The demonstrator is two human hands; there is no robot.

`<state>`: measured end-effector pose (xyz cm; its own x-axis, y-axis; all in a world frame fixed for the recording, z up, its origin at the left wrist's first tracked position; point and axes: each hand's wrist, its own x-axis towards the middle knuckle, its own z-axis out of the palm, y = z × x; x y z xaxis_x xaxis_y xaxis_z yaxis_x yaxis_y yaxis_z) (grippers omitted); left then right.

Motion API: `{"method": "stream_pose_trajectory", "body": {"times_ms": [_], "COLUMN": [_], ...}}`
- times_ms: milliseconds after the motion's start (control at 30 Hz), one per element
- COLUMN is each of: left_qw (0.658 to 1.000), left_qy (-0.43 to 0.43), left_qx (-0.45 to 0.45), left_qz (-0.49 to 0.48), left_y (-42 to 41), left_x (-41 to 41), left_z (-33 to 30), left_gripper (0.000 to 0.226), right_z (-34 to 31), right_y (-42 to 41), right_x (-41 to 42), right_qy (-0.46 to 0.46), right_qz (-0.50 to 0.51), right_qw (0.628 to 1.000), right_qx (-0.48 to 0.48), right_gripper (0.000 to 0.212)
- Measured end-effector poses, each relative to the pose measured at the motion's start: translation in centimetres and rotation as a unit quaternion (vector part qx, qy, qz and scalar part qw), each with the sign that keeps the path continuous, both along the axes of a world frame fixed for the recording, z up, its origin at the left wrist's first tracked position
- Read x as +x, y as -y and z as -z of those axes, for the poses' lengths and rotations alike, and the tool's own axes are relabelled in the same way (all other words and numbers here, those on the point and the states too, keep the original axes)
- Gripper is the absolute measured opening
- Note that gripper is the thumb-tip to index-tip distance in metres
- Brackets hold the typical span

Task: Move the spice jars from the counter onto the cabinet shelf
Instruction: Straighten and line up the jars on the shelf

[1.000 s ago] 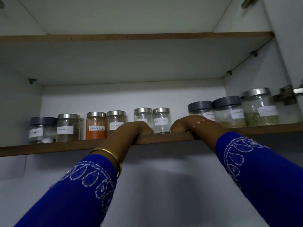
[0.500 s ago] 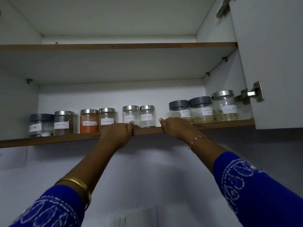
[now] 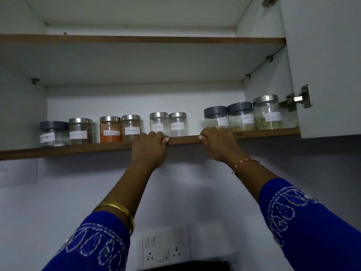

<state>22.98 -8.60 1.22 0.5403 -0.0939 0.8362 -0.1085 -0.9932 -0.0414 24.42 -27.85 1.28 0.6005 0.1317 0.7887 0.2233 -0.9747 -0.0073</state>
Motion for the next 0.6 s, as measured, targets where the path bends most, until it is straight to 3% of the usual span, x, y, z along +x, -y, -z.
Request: {"method": "stream_pose_trajectory", "body": {"times_ms": [600], "left_qw": [0.999], "left_qy": [0.018], "left_qx": [0.012], "left_qz": [0.035], "left_y": [-0.8], "left_x": [0.0], "left_z": [0.6], "left_gripper": [0.033], "right_z": [0.1], "right_y": [-1.0], "right_x": [-0.8], "right_qy": [-0.031], "right_qz": [0.049], "right_qw": [0.998], "right_qx": [0.020], "right_gripper": [0.038]}}
